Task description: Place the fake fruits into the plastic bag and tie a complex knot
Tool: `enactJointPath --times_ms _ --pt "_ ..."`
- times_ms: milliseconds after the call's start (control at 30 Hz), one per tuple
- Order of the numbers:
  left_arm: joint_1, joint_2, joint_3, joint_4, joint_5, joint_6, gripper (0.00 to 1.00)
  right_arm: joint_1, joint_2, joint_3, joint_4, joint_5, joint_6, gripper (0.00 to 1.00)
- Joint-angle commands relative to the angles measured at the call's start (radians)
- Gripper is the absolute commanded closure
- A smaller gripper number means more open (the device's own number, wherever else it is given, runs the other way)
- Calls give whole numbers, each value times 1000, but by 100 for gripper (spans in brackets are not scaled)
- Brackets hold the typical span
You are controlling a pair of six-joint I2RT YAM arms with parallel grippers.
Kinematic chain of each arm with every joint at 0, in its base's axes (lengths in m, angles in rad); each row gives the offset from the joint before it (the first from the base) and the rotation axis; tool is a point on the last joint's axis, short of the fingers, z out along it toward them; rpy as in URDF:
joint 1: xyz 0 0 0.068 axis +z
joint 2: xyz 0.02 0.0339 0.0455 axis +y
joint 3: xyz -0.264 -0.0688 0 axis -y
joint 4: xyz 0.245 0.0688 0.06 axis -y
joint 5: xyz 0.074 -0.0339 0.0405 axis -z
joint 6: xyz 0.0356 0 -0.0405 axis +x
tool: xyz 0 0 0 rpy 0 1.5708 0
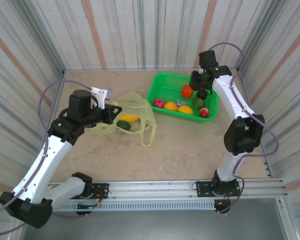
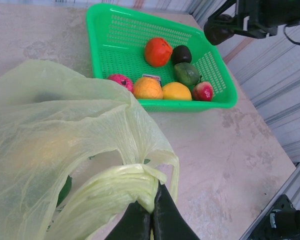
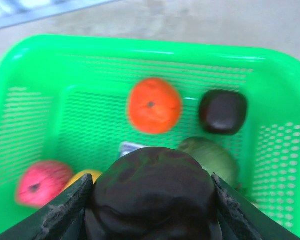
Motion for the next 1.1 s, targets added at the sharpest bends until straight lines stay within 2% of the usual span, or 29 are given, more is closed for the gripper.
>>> enactJointPath --times_ms 0,100,267,433,600,767,1000,1067 --pt "12 -24 24 -30 -9 11 100 54 -94 -58 13 -119 41 44" --pt "14 -28 25 -33 -9 11 100 127 -169 -100 49 -209 75 44" --pt "15 -32 23 -35 -9 10 100 327 -251 -174 137 -327 81 43" --pt "15 -39 22 -34 -9 7 100 535 -265 -269 237 -349 61 42" --pt "17 -45 20 -38 -11 5 100 661 -227 -358 352 -375 65 42" --pt "16 -56 17 -41 -7 7 100 704 -117 -332 350 -304 66 43" --pt "18 -75 0 -38 -3 0 100 674 29 -216 339 -102 86 45" --pt "18 -74 -3 -36 0 -2 100 658 69 -180 349 -85 101 45"
